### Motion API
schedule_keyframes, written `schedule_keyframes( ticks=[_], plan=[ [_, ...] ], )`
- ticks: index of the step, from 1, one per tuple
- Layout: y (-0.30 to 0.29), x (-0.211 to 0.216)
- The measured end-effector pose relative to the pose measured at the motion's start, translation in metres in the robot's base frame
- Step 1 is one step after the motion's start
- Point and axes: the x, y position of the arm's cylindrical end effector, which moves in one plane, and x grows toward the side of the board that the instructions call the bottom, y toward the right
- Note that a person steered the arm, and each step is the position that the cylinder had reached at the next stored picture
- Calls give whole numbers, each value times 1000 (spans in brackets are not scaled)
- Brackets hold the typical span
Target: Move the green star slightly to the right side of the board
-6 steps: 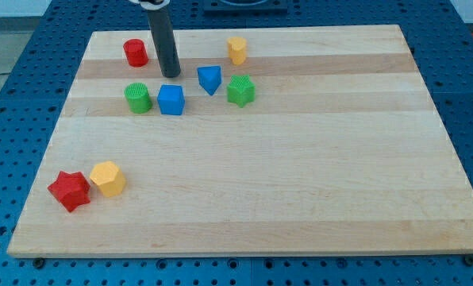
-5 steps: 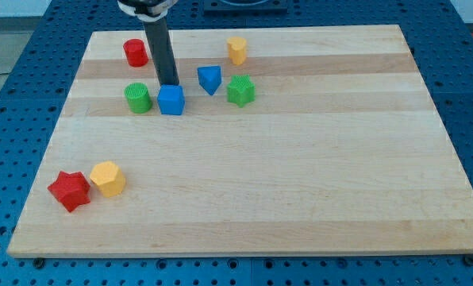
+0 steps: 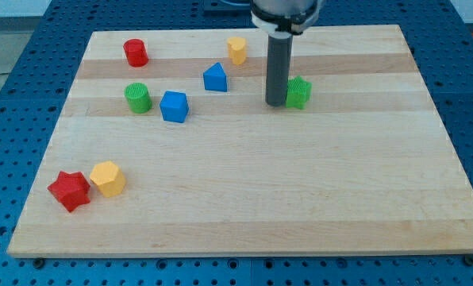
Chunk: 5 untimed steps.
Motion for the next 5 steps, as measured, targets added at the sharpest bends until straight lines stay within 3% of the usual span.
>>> schedule_keyframes(
  ticks=[1, 3, 4, 5],
  plan=[
    [22, 3],
    [33, -82],
    [35, -96],
    [47, -82]
  ],
)
